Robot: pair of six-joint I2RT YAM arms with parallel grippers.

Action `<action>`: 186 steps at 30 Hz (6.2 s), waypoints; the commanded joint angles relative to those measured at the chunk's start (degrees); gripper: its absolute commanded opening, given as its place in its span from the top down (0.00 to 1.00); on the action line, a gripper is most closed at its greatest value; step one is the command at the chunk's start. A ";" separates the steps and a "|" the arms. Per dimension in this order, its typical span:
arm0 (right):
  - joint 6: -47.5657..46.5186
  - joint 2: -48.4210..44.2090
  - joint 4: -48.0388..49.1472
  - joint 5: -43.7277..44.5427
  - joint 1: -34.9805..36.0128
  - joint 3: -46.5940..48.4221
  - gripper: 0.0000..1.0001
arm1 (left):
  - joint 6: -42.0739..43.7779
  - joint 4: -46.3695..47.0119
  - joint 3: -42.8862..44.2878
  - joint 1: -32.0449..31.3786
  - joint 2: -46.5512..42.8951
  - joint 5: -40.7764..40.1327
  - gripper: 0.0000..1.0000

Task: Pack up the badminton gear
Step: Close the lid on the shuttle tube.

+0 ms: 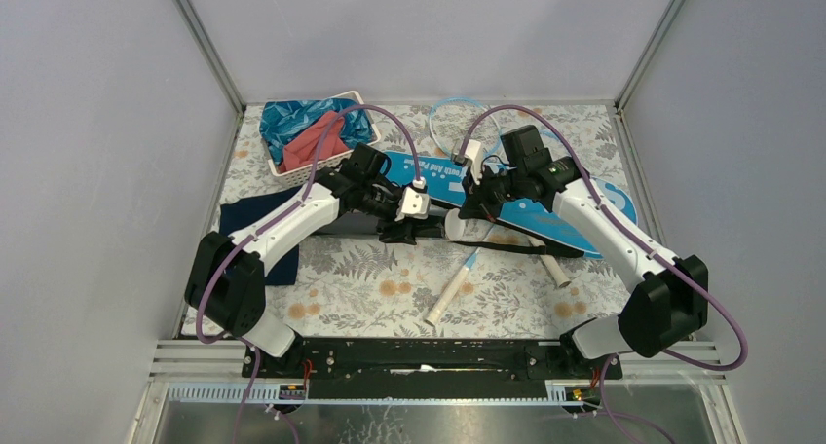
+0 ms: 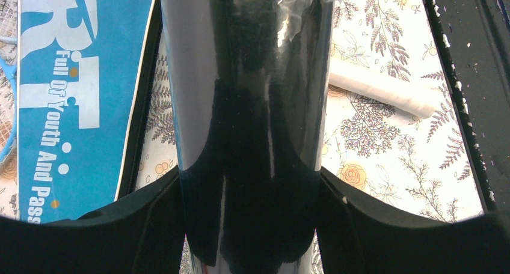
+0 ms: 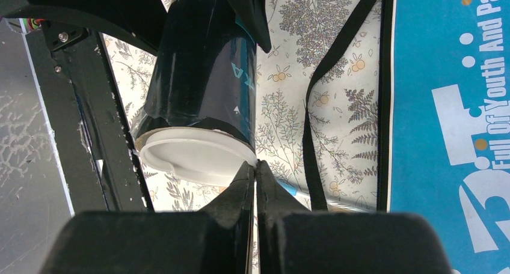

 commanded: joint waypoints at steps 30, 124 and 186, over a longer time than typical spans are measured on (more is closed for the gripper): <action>3.33 0.01 2.29 4.00 5.60 -0.97 1.00 | -1.76 6.05 -0.89 -1.93 -1.87 -1.94 1.00; 14.81 9.28 4.66 5.94 8.75 3.57 0.68 | -6.00 19.32 -7.83 -10.06 -6.46 -18.71 1.00; 13.73 10.04 11.73 -2.05 5.83 -1.31 0.53 | -2.11 18.63 -10.55 -10.12 -8.40 -5.83 1.00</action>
